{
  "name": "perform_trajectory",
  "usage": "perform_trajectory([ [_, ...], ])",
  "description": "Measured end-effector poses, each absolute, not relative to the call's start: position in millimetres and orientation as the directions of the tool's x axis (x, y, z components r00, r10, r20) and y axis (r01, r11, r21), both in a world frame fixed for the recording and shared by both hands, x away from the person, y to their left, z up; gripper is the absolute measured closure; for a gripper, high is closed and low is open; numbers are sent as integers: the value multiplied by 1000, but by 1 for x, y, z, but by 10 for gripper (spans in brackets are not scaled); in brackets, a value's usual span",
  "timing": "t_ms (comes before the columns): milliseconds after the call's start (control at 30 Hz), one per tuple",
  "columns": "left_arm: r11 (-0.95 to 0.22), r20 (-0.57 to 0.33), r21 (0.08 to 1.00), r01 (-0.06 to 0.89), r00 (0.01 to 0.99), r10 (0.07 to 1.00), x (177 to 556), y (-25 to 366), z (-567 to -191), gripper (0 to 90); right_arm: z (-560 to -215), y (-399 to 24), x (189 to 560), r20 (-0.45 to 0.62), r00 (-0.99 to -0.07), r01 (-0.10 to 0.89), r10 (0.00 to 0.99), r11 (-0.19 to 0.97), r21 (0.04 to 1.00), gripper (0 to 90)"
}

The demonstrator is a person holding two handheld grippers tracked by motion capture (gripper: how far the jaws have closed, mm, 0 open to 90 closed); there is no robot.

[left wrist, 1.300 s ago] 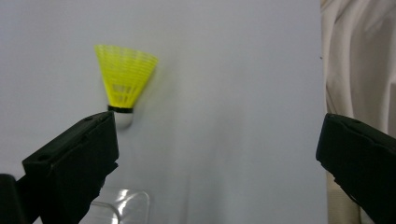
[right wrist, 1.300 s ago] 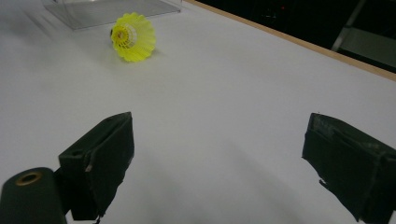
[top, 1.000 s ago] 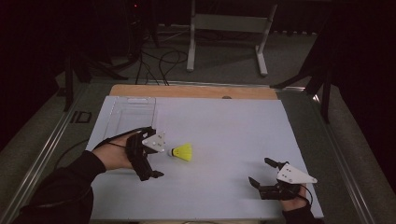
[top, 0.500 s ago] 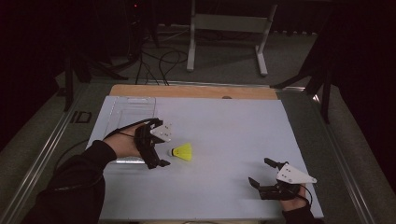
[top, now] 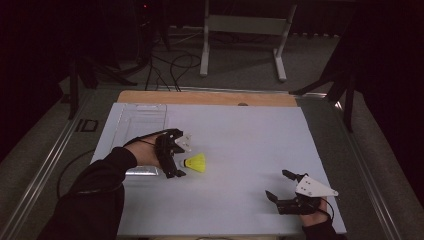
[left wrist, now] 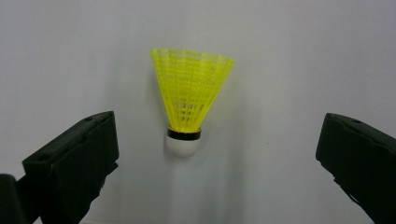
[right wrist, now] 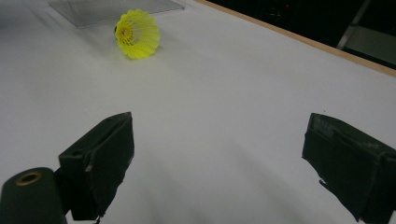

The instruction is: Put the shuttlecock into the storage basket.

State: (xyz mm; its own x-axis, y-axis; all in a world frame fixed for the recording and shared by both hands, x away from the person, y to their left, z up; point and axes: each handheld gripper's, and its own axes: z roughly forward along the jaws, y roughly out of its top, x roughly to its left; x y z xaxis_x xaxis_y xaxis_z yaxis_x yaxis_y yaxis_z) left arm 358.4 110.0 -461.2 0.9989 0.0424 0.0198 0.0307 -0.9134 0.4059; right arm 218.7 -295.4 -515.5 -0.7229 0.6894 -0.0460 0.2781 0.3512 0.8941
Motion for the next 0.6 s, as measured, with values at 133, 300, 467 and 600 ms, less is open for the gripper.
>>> perform_trajectory([
  [133,-918,18,395,28,999,38,362,108,-467,0,-516,-295,219,-45,-725,277,687,351,895,93],
  [300,-934,6,357,24,1000,28,369,104,-479,13,-516,-295,219,-42,-728,280,685,352,893,93],
  [467,-945,-16,326,28,1000,24,373,101,-489,64,-517,-295,219,-42,-729,281,684,354,892,93],
  [600,-955,-13,295,18,1000,15,376,99,-494,165,-516,-295,219,-42,-729,280,683,353,893,93],
])
